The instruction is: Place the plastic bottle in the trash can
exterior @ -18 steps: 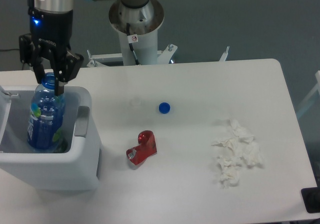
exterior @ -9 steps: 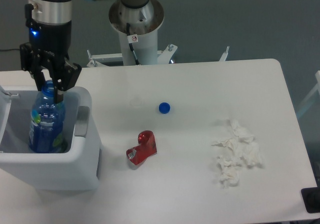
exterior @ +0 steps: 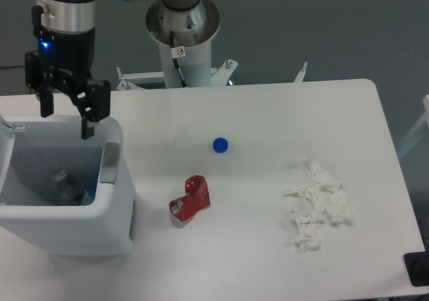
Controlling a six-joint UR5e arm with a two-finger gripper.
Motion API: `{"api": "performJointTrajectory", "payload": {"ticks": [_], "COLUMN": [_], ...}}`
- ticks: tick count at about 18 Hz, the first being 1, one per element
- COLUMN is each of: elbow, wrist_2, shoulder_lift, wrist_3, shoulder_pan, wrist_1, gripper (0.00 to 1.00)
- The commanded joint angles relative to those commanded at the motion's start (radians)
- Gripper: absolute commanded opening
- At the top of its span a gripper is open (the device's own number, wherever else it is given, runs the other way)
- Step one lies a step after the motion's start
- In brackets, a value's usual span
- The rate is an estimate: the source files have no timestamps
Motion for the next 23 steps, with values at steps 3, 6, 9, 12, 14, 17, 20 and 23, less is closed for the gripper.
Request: {"api": "performJointTrajectory", "payload": {"ticks": [3,6,9,12,14,17,20,23], "elbow": [-0.015,-0.055,-0.066,-0.061,-0.061,-0.06,-0.06,-0.046], "wrist_2": [0.141,0.206,0.207,0.209,0.219,0.229,0.226,0.226], "shoulder_lift": [0.005,0.011,0.006,-0.017,-0.069,-0.11,-0.169,-0.23], "wrist_3": [0.002,0.018,0.063,0.236,0.336,0.354,0.356,0.356], "shoulder_pan": [0.005,0.107,0.231,0.354,0.399,0.442,0.449,0.448], "wrist_1": [-0.014,-0.081,-0.109,-0.182,-0.187,-0.192,-0.183,-0.173], "gripper": [1.0,1.0,1.0,1.0,1.0,1.0,1.0,1.0]}}
